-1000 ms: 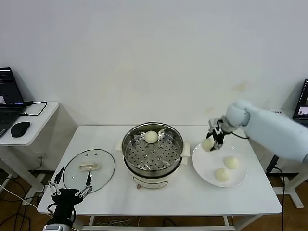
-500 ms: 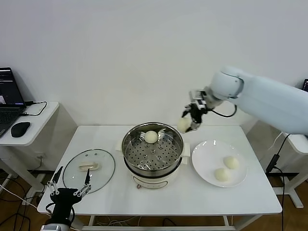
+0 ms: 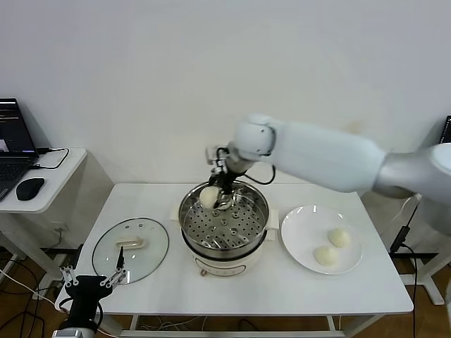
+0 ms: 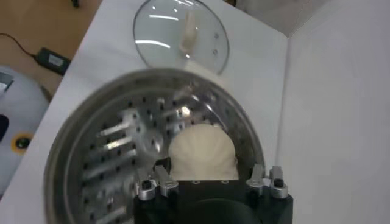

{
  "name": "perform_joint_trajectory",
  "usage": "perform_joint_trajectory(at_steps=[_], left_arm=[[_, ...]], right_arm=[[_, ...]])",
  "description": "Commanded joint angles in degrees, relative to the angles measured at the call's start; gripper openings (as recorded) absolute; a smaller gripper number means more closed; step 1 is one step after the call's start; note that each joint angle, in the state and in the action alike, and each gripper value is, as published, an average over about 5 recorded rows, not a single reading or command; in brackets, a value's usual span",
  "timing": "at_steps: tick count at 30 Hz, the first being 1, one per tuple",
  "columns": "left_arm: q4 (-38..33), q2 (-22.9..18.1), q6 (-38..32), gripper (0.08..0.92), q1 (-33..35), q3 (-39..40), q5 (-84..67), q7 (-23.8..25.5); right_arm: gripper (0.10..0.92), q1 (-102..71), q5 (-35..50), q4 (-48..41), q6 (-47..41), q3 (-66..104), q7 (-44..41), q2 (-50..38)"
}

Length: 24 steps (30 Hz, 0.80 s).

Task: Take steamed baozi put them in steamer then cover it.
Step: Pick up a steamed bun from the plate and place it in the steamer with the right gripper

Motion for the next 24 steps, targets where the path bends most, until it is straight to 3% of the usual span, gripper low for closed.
perform_joint_trajectory(at_steps=[1,13,19,24], left_arm=[[0.1,0.1,0.0,0.823,-0.1,-0.4,0.0,0.0],[0.4,0.2,0.0,0.823,-0.6,0.0,-0.1,0.1],[0.4,0.2,0.0,0.823,-0.6,0.2,0.0,0.1],[0.3,0.5,0.1,0.823,-0.7,0.3,0.0,0.1]], right_arm=[[0.665,-3.7,-0.3,-4.4,-1.6,-0.8,1.5,6.7],[0.672,-6.2,-2.3,-6.0,-1.7,-0.9,2.9,6.0],[0.789,-5.3,-3.7,-5.2,-1.0,-0.5,1.7,4.5],[0.821,-1.2,-5.1,-2.8,2.6,1.1,-2.1,0.5]])
